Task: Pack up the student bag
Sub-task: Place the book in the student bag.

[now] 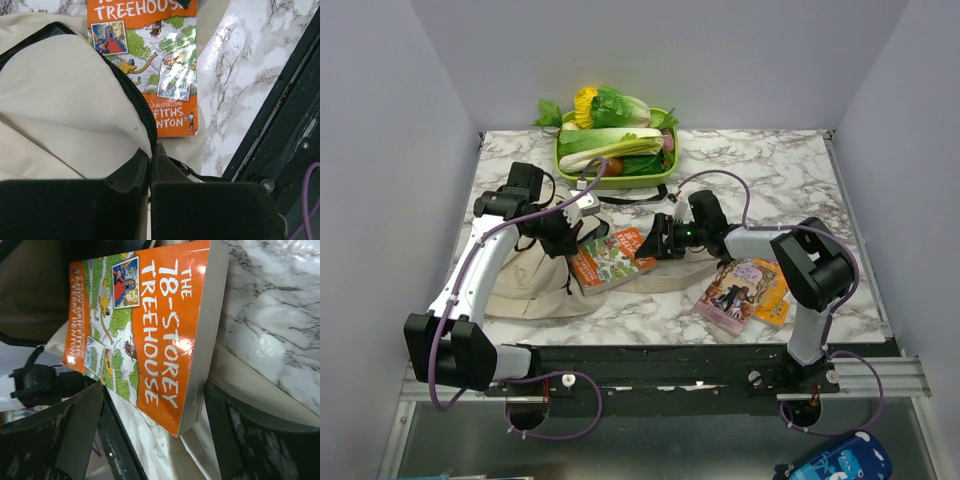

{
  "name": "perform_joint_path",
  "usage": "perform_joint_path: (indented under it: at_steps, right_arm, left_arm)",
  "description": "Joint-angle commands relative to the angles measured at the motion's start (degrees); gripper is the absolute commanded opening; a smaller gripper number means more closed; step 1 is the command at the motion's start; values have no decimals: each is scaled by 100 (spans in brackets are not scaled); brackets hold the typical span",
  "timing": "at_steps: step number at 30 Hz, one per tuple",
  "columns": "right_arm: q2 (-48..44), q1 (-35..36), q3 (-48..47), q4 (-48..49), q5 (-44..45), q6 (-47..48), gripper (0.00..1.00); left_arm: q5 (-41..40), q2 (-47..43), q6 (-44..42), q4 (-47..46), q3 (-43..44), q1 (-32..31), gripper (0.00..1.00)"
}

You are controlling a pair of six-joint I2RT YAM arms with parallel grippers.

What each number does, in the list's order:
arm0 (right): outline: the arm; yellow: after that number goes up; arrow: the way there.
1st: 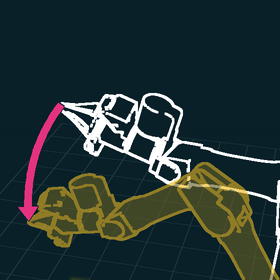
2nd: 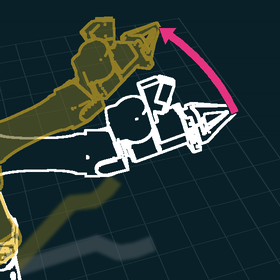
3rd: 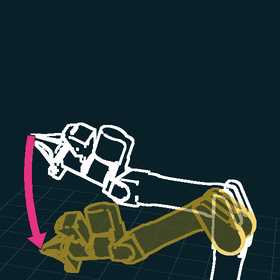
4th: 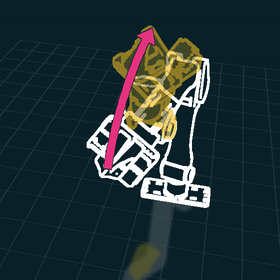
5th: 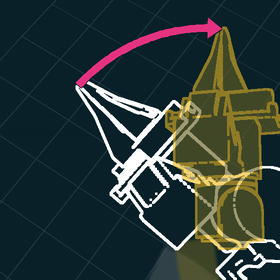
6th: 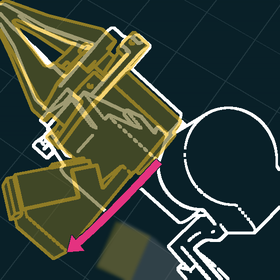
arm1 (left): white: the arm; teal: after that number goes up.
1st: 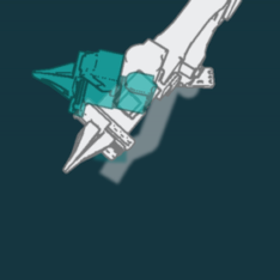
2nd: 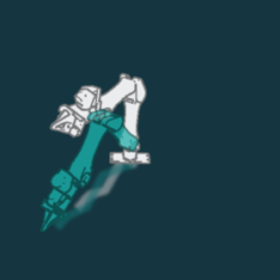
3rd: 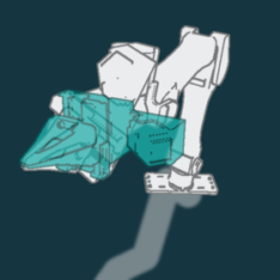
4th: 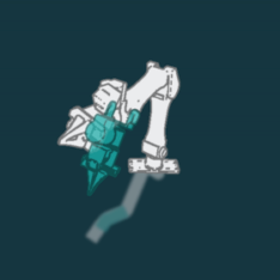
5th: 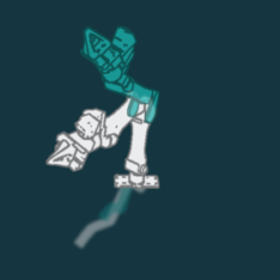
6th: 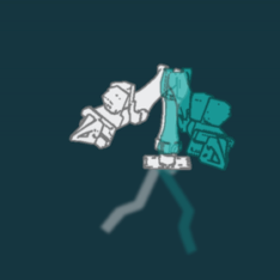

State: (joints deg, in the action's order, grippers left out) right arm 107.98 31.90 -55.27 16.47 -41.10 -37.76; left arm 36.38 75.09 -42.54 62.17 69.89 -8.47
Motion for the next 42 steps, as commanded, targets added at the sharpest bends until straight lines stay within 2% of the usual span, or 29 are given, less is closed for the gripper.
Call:
perform_joint_path:
  at_steps: [1,6,10,12,14,17,19,22,30,37,39,42]
  right_arm:
    - [-225,150,200,1190,-635,-820,83]
    - [-138,351,-54,1438,-706,-1137,74]
    - [336,659,-449,1570,-671,-1331,57]
    - [460,747,-730,1369,-654,-1252,56]
    - [609,826,-1011,748,-549,-903,57]
    - [636,835,-1188,-463,-49,-165,70]
    - [619,827,-1171,-845,407,101,78]
    - [689,792,-1101,-1040,498,234,83]
    - [1146,791,-1346,-1339,700,541,83]
    - [1172,791,-1566,-2016,1350,1200,86]
    - [1312,791,-1627,-2007,1149,1131,86]
    - [1392,800,-1497,-1378,473,789,75]
  left_arm:
    - [141,6,106,-82,69,-120,5]
    - [115,14,159,-109,113,-164,5]
    - [115,-3,203,-109,130,-216,5]
    - [89,-29,203,-100,139,-225,5]
    - [80,-64,185,-100,139,-225,5]
    - [71,-82,150,-65,165,-225,5]
    - [71,-82,141,-56,166,-225,5]
    - [132,-82,150,-82,139,-234,5]
    - [133,-100,133,-56,157,-243,5]
    - [159,-56,141,-74,113,-243,5]
    - [168,-21,167,-91,113,-243,5]
    - [168,23,185,-118,113,-243,5]
